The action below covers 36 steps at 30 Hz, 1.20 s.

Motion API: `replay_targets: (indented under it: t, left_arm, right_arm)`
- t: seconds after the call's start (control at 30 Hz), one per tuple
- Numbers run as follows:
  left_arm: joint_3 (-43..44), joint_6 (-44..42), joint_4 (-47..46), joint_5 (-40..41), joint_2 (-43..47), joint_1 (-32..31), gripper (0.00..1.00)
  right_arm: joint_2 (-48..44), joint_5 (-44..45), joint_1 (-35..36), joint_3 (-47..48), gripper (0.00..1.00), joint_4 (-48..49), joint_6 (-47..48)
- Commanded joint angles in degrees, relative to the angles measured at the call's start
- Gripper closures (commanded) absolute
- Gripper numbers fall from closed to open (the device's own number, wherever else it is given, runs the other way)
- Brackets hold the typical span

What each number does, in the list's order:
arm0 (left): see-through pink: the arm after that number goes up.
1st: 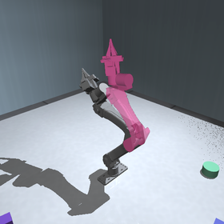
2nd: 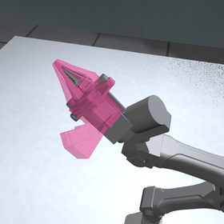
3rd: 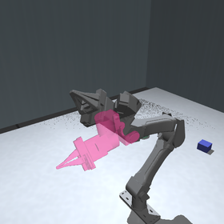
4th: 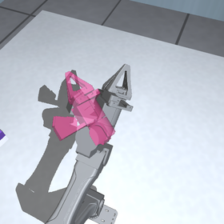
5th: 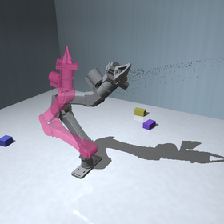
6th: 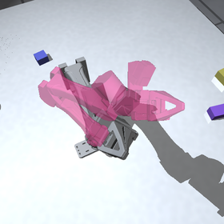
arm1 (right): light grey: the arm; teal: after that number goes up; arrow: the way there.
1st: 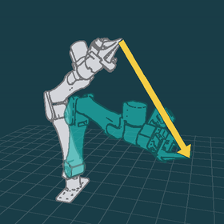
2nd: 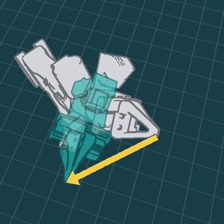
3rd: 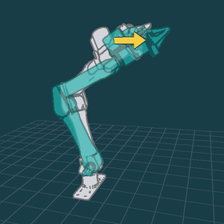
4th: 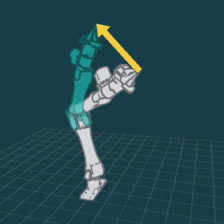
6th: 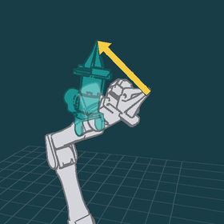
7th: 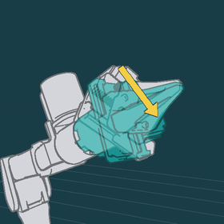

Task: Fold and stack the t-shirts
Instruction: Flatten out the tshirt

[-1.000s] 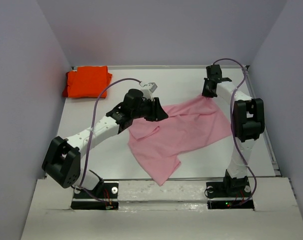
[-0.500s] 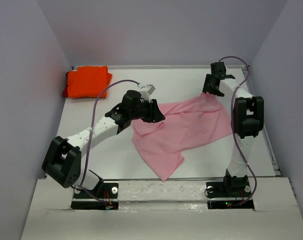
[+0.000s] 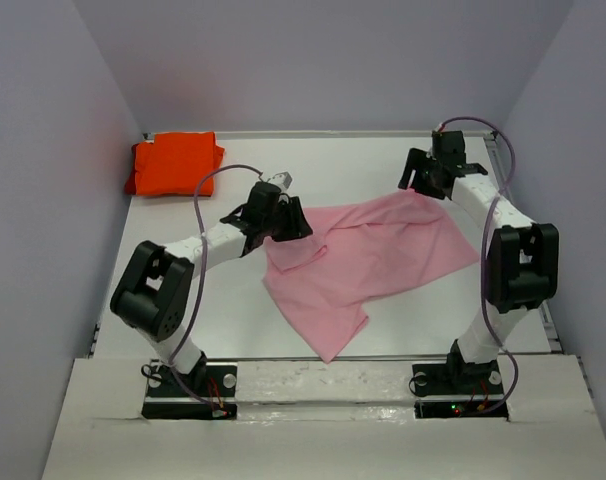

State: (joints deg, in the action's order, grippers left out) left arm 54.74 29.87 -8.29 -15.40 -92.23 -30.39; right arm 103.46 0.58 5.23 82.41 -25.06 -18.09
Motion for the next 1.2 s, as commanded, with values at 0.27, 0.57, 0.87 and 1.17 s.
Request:
replay_targets:
  t: [0.27,0.57,0.87,1.17]
  left_arm:
    - [19.87,-6.04,10.14,20.67,-14.29,1.12,0.46]
    - [21.73,-7.02,13.83,19.79,-18.69,3.32,0.47]
    - [19.18,-6.66,18.23,22.60,-18.51,3.59,0.47]
    - [22.86,-8.07,20.51,22.96,-23.52,5.78,0.47]
  right_arm:
    - [-17.15,-15.60,3.91,-19.57,0.22,11.96,-4.06]
    - [-19.08,-15.87,4.52,-17.73,0.21,11.52,-3.71]
    - [-18.29,-16.31,4.52,-17.20,0.21,11.88,-4.33]
    - [-21.10,-15.87,4.52,-17.90,0.21,11.61,-3.80]
